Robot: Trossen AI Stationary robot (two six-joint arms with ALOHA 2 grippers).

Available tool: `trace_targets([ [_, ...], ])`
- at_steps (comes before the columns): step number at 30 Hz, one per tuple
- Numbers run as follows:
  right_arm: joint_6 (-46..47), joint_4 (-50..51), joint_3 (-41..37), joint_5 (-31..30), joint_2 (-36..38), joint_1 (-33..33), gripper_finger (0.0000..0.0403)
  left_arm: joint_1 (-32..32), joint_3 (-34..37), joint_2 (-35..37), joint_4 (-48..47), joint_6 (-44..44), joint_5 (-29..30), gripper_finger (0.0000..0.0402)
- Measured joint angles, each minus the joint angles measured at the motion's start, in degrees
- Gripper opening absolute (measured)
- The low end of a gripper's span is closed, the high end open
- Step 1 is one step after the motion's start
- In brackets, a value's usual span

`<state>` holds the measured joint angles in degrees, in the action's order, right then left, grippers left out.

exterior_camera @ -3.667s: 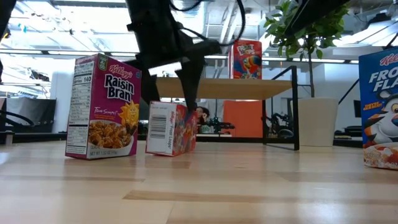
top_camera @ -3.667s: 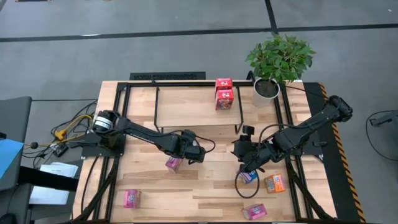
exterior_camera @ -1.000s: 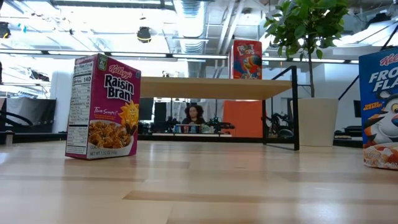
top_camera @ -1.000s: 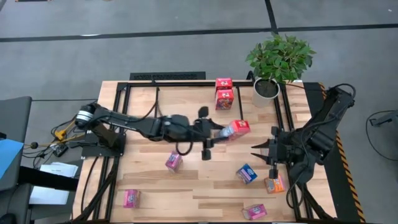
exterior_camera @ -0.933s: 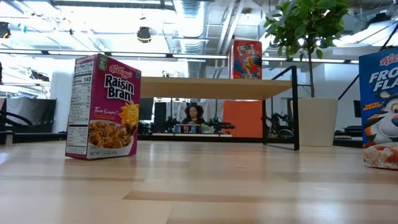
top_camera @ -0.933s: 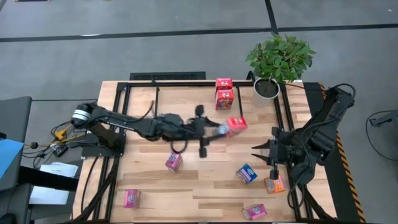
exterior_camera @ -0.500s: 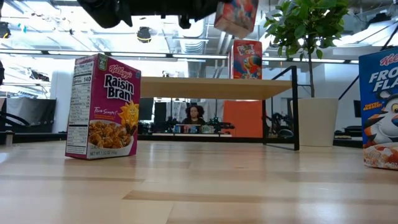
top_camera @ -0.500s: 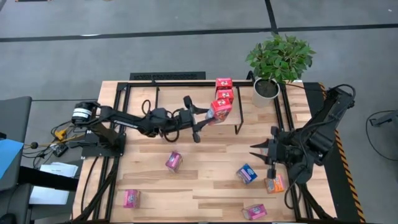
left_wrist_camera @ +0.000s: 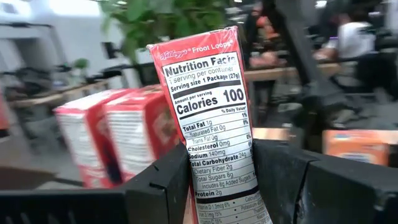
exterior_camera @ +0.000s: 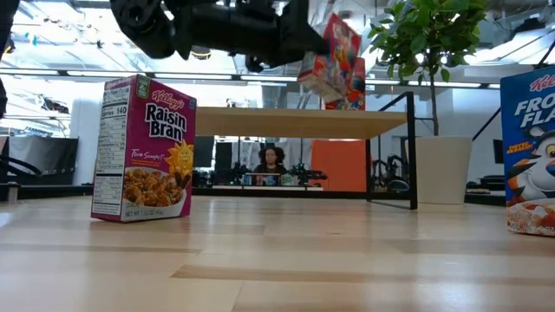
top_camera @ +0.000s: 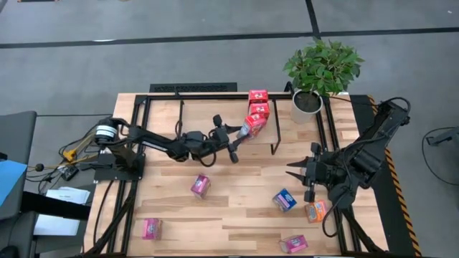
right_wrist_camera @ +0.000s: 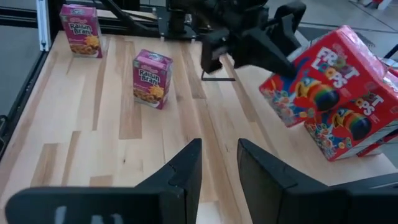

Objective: Stack cereal on shelf
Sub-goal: Put the red cereal box on the shelf aligned with the other red cereal boxes

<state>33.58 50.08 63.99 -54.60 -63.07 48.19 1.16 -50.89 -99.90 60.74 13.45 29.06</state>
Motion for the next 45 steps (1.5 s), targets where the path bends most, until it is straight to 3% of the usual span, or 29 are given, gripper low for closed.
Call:
trace_targets([
  [3,0.0,-0.02,0.0,0.03,0.0,0.03,0.0127,0.2,0.0,-1.18,3.74,1.08,1.62,0.0144],
  [8,-0.04,0.08,0.0,0.02,0.0,0.03,0.0127,0.21,0.0,-1.3,3.75,-0.04,-1.5,0.0144],
  [19,-0.41,0.4,0.0,0.08,0.0,0.08,0.0127,0.42,0.0,-1.39,-3.67,-3.35,-1.7,0.0144],
  [27,-0.44,0.35,0.0,0.25,0.0,0.08,0.0127,0.93,0.0,-1.39,-3.1,-0.85,5.01,0.0148],
  [36,-0.57,0.29,0.0,0.45,0.0,0.08,0.0127,1.03,0.0,-1.39,-4.34,-3.27,5.07,0.0199],
  [45,-0.57,0.29,0.0,0.49,0.0,0.08,0.0127,2.15,0.0,-1.39,-4.76,-1.84,11.69,0.0255],
])
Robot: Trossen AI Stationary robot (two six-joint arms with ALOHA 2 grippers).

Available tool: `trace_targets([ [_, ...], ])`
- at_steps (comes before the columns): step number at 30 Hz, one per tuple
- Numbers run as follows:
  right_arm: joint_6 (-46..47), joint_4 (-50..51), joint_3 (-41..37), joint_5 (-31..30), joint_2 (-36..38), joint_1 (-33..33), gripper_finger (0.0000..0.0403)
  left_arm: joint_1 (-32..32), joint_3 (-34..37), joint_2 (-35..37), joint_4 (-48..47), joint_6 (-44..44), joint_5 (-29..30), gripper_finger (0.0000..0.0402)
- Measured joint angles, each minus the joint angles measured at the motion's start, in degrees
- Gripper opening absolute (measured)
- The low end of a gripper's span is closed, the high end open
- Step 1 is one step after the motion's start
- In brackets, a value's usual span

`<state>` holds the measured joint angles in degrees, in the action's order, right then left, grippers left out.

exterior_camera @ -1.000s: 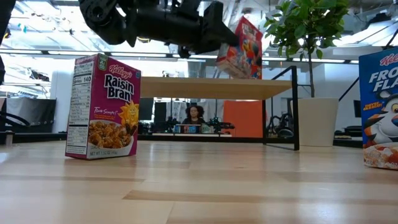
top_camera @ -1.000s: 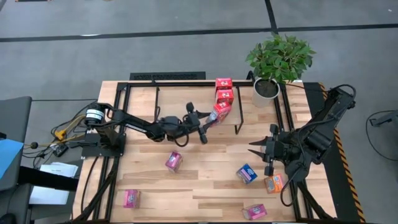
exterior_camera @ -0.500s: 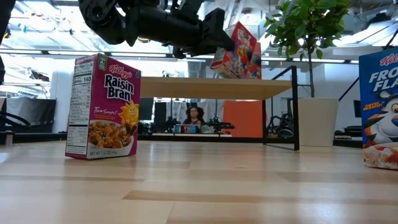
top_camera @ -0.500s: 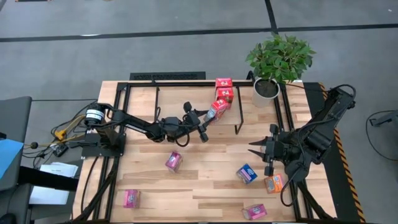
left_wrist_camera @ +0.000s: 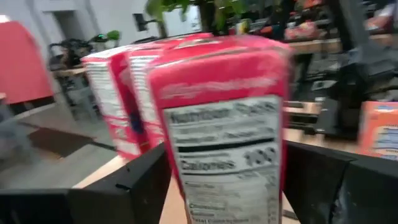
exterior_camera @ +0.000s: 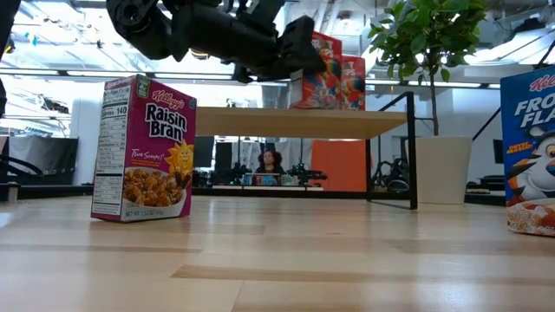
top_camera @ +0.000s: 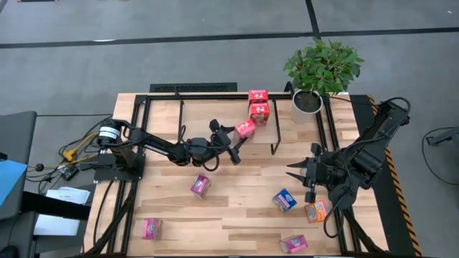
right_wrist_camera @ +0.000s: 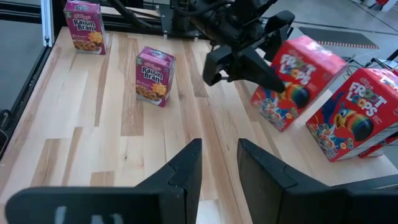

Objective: Stack cereal on shelf
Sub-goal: Put the red cereal box on the shelf aligned with the other red cereal boxes

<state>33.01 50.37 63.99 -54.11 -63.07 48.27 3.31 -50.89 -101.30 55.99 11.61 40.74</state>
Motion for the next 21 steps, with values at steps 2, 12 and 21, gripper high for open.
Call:
trace_targets([
  [2,0.03,0.0,0.0,0.03,0.0,0.0,0.0127,0.18,0.0,0.0,0.04,1.69,1.82,0.026],
  [12,0.64,-0.04,0.0,0.22,0.0,0.0,0.0127,0.57,-2.57,0.02,-6.74,4.32,2.89,0.0264],
  [21,1.09,-0.04,0.0,0.28,0.0,0.0,0.0127,2.28,-5.84,0.02,-7.86,14.25,12.49,0.0264],
])
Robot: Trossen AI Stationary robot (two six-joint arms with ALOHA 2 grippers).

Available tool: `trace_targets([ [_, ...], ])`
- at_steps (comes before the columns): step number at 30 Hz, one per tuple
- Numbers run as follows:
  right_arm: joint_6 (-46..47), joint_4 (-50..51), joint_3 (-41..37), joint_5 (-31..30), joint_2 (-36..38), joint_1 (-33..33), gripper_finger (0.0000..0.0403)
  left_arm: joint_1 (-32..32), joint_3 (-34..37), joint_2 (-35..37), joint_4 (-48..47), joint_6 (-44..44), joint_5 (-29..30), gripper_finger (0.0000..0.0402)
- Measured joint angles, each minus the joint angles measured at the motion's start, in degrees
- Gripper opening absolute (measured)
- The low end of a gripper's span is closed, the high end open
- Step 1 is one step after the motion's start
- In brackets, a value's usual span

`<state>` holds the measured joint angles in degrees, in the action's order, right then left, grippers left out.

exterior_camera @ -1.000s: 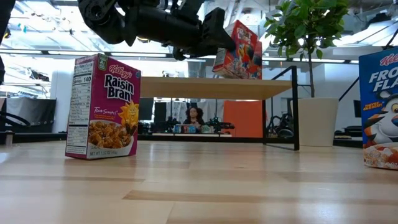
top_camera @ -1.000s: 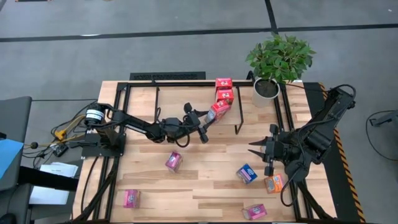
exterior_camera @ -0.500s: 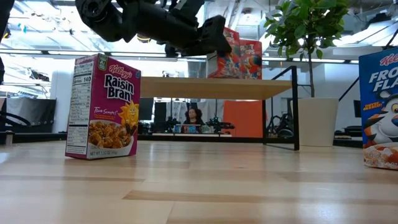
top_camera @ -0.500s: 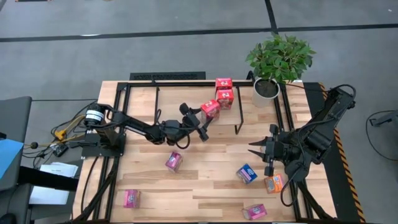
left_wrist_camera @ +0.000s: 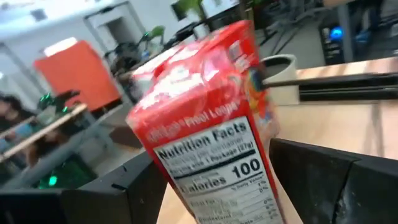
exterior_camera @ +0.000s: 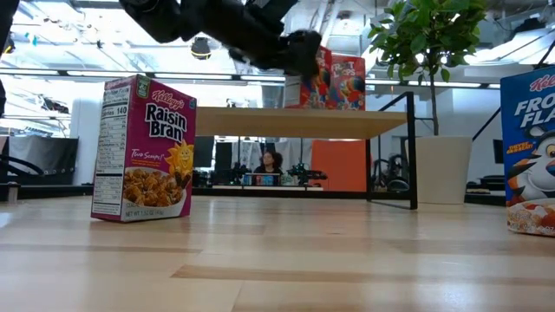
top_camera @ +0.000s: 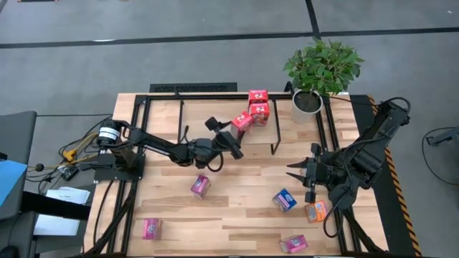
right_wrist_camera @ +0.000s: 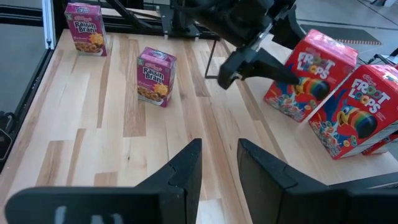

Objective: Stack cereal on shelf
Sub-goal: Put the red cereal box on the shelf aligned with the other red cereal boxes

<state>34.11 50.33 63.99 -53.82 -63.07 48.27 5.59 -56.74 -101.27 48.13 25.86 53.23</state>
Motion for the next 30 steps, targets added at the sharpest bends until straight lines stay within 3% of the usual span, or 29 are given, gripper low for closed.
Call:
trace_targets([
  [4,0.0,0.0,0.0,0.04,0.0,0.0,0.0127,1.03,-1.41,0.04,-2.47,-0.35,-2.81,0.0264],
  [30,0.07,0.02,0.0,1.51,0.0,0.0,0.0127,0.93,-1.61,1.34,-4.22,4.52,5.47,0.0264],
])
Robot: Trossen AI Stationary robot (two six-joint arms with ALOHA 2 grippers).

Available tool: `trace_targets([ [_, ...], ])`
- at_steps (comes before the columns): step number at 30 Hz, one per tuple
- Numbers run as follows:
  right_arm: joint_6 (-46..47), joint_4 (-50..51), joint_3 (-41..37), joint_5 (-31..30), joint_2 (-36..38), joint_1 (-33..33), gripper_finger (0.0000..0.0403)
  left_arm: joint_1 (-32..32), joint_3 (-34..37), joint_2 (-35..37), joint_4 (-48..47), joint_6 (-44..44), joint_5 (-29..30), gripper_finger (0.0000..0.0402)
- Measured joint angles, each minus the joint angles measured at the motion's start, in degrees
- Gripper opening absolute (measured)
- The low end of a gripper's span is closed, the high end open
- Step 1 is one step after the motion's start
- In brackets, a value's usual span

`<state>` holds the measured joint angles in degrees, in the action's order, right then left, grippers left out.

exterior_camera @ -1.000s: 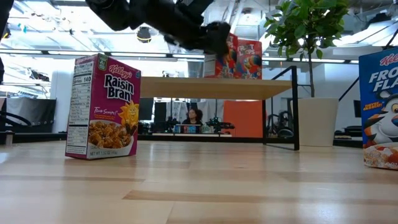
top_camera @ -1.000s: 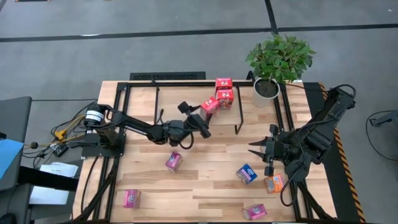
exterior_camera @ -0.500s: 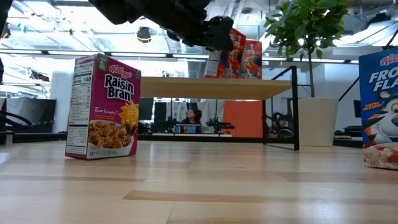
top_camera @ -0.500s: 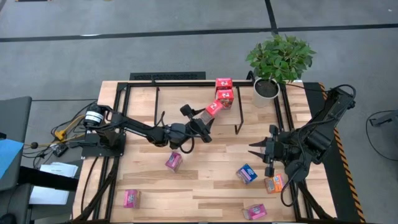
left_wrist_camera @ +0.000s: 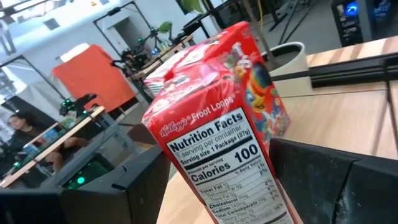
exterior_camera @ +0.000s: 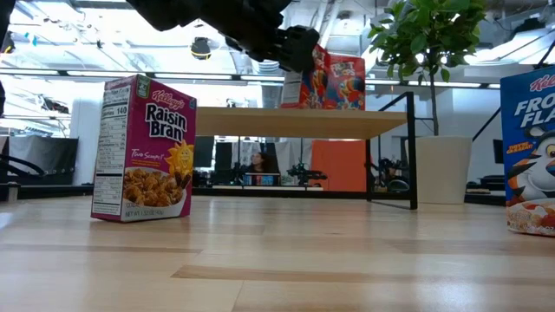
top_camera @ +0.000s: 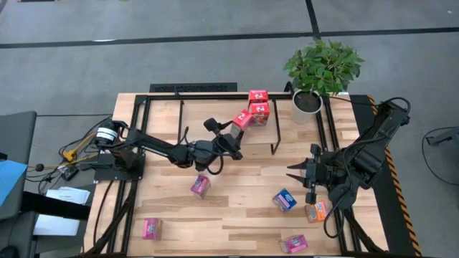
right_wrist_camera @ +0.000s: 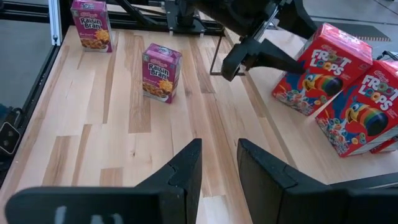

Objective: Stack cereal on shelf
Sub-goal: Put the red cereal box on the shelf aligned with the other red cereal boxes

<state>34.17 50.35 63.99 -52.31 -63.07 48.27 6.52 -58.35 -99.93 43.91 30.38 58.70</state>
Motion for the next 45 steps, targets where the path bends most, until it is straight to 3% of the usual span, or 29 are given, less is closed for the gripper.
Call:
trace_targets([
  [9,0.01,-0.02,0.0,1.05,0.0,0.0,0.0127,0.25,0.02,0.74,-1.79,-1.2,1.14,0.0264],
  [14,0.29,0.0,0.0,1.38,0.0,0.0,0.0127,0.61,0.0,0.74,-7.99,-8.3,-3.36,0.0264],
  [17,0.31,0.0,0.0,1.38,0.0,0.0,0.0127,0.58,0.02,0.74,-11.28,-12.1,-2.54,0.0264],
  [23,0.33,0.0,0.0,1.38,0.0,0.0,0.0127,0.5,0.04,0.69,-12.24,-11.59,-4.06,0.0262],
  [40,0.5,0.0,0.0,1.38,0.0,0.02,0.0127,-0.07,0.04,0.69,-13.51,-13.8,-4.72,0.0182],
  [45,0.5,0.0,0.0,1.4,0.0,0.0,0.0127,-0.07,0.0,1.57,-16.05,-16.97,-12.19,0.0177],
])
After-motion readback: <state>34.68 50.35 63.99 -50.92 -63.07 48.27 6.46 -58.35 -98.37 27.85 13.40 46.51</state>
